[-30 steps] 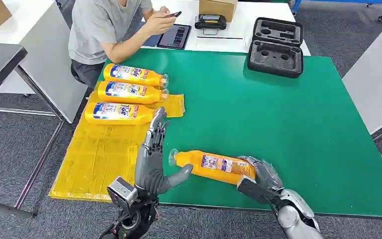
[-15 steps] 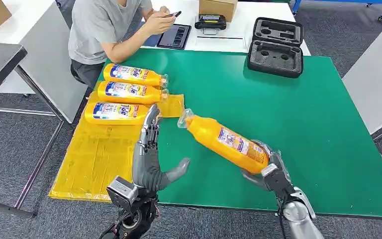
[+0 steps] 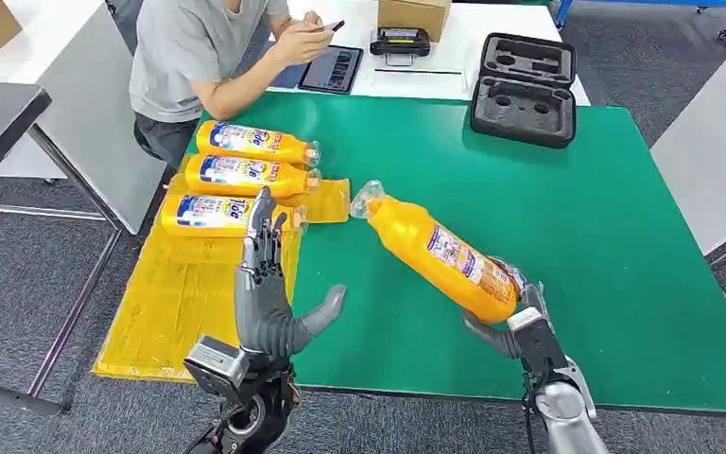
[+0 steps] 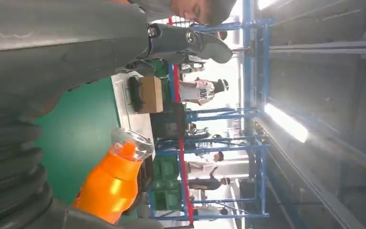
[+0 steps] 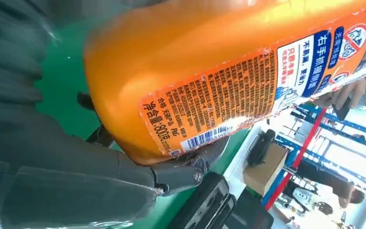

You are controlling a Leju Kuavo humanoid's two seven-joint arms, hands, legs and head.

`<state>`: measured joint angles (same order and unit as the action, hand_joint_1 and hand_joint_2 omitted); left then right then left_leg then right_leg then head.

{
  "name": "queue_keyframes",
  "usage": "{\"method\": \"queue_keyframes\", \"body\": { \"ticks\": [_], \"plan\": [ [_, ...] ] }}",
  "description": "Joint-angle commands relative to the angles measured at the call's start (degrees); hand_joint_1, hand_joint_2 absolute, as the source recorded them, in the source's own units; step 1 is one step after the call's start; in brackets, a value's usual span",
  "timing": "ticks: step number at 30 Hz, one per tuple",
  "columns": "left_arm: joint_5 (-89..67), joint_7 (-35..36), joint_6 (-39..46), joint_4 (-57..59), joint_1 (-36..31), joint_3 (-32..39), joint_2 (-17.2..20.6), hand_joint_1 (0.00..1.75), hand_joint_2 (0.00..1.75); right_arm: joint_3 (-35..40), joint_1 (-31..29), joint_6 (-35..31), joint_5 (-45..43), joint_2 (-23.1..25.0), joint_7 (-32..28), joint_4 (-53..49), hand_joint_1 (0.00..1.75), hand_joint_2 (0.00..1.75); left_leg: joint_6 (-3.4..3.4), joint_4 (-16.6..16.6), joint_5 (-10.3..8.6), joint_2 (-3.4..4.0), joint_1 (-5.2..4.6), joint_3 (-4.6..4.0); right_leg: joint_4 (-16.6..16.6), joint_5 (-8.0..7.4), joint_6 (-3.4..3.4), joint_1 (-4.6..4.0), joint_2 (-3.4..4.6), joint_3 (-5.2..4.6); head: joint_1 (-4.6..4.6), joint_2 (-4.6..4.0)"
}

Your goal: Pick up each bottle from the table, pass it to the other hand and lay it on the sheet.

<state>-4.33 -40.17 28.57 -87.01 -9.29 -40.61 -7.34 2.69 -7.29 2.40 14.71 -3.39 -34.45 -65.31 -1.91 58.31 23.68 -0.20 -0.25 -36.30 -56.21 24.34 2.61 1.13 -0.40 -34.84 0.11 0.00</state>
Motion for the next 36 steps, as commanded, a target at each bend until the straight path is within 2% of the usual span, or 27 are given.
{"method": "queue_keyframes", "body": {
  "ticks": [1,2,4,7,9,10,12,16,17,21,23,24,27,31,32,33,36],
  "plan": [
    [0.01,0.17,0.09,0.54,-1.01,0.02,1.31,0.0,1.75,-1.36,-1.01,-0.14,-0.18,1.39,-0.06,0.54,1.75,1.75,0.17,-0.03,0.22,0.11,0.1,0.52,0.07,0.17,-0.19,-0.11,0.12,0.51,0.0,0.0],
    [0.04,0.17,0.97,0.15,-0.69,0.16,1.23,0.0,1.75,-1.61,-0.4,-0.47,-0.43,1.7,-0.09,-0.49,1.75,1.75,0.08,-0.04,0.05,0.03,0.03,0.16,0.05,0.04,-0.09,-0.03,0.03,0.16,0.0,0.0],
    [1.46,0.17,0.33,-0.02,0.24,1.32,0.72,0.0,1.75,-2.31,0.83,-1.05,-1.08,2.41,-0.26,-2.67,1.75,1.75,0.11,-0.02,0.12,0.06,0.05,0.26,0.04,0.09,-0.12,-0.05,0.07,0.24,-0.02,0.0],
    [4.93,0.17,-8.83,3.42,1.69,5.27,-1.66,0.0,1.75,-1.84,3.15,0.82,-2.68,3.03,-1.92,-7.12,1.75,1.75,0.12,-0.04,0.13,0.02,0.04,0.3,0.04,0.13,-0.13,-0.05,0.03,0.3,0.0,0.0],
    [4.16,0.17,-10.87,5.6,1.56,5.83,-2.7,0.0,1.75,-0.92,4.43,2.08,-3.23,3.47,-3.03,-9.68,1.75,1.75,0.07,-0.05,0.05,0.02,0.0,0.14,0.03,0.05,-0.07,-0.01,0.03,0.12,-0.02,0.0],
    [4.84,0.17,-12.16,7.24,1.43,6.34,-3.49,0.0,1.75,-0.19,4.82,2.63,-3.51,3.81,-3.3,-10.92,1.75,1.75,0.11,-0.04,0.13,0.02,0.04,0.31,0.04,0.12,-0.12,-0.05,0.04,0.3,-0.02,0.0],
    [5.03,0.17,-13.5,9.24,1.02,6.64,-4.27,0.0,1.75,0.85,4.62,2.84,-3.48,4.42,-3.59,-12.23,1.75,1.75,0.06,-0.05,0.04,0.01,0.01,0.13,0.05,0.04,-0.07,-0.02,0.02,0.11,0.0,0.0],
    [6.2,0.17,-16.64,13.28,0.4,6.99,-5.34,0.0,1.75,3.12,4.27,4.87,-4.63,4.68,-3.59,-13.08,1.75,1.75,0.18,-0.02,0.24,0.18,0.1,0.54,0.07,0.15,-0.2,-0.11,0.21,0.51,-0.02,0.0],
    [6.43,0.17,-17.39,13.94,0.4,7.14,-5.47,0.0,1.75,3.31,4.14,5.13,-4.93,4.68,-3.81,-12.7,1.75,1.75,0.09,-0.06,0.06,0.05,0.03,0.2,0.07,0.04,-0.09,-0.03,0.06,0.18,-0.02,0.0],
    [6.47,0.17,-18.23,15.97,-0.15,6.95,-5.93,0.0,1.75,3.46,3.53,5.22,-6.1,4.7,-5.4,-11.4,1.75,1.75,0.06,-0.06,0.03,0.03,0.01,0.15,0.07,0.02,-0.07,-0.02,0.04,0.14,-0.02,0.0],
    [6.63,0.17,-18.22,16.44,-0.2,7.3,-6.3,0.0,1.75,3.41,3.36,4.89,-6.37,4.74,-5.55,-11.3,1.75,1.75,0.14,-0.06,0.17,0.09,0.07,0.46,0.11,0.12,-0.16,-0.07,0.11,0.44,0.0,0.0],
    [6.6,0.17,-18.06,16.21,-0.02,7.57,-6.38,0.0,1.75,3.6,3.33,4.81,-6.43,4.67,-5.55,-11.31,1.75,1.75,0.06,-0.06,0.03,0.03,0.01,0.14,0.06,0.03,-0.07,-0.01,0.04,0.13,-0.02,0.0],
    [6.67,0.17,-17.9,16.39,0.29,7.78,-6.43,0.0,1.75,3.9,3.32,4.79,-6.46,4.77,-5.55,-11.44,1.75,1.75,0.07,-0.06,0.05,0.06,0.02,0.17,0.07,0.03,-0.08,-0.03,0.07,0.15,0.0,0.0],
    [6.67,0.17,-17.9,16.39,0.29,7.78,-6.43,0.0,1.75,3.9,3.32,4.79,-6.46,4.77,-5.55,-11.44,1.75,1.75,0.17,-0.07,0.22,0.15,0.1,0.56,0.1,0.15,-0.19,-0.1,0.17,0.52,0.0,0.0],
    [6.68,0.17,-18.04,17.01,0.36,7.69,-6.57,0.0,1.75,4.22,3.37,5.36,-6.94,4.79,-5.55,-11.92,1.75,1.75,0.09,-0.04,0.07,0.07,0.03,0.21,0.05,0.05,-0.09,-0.03,0.08,0.19,-0.02,0.0],
    [6.86,0.17,-18.54,17.34,0.37,7.67,-6.74,0.0,1.75,4.5,3.59,6.44,-8.04,4.71,-5.55,-12.53,1.75,1.75,0.14,-0.04,0.16,0.11,0.07,0.41,0.07,0.11,-0.15,-0.07,0.12,0.38,0.0,0.0],
    [7.28,0.17,-21.28,17.98,0.1,7.61,-7.2,0.0,1.75,6.0,3.9,6.95,-8.53,4.24,-5.55,-13.7,1.75,1.75,0.07,-0.04,0.05,0.04,0.02,0.13,0.05,0.03,-0.08,-0.03,0.05,0.11,-0.02,0.0]
  ]
}}
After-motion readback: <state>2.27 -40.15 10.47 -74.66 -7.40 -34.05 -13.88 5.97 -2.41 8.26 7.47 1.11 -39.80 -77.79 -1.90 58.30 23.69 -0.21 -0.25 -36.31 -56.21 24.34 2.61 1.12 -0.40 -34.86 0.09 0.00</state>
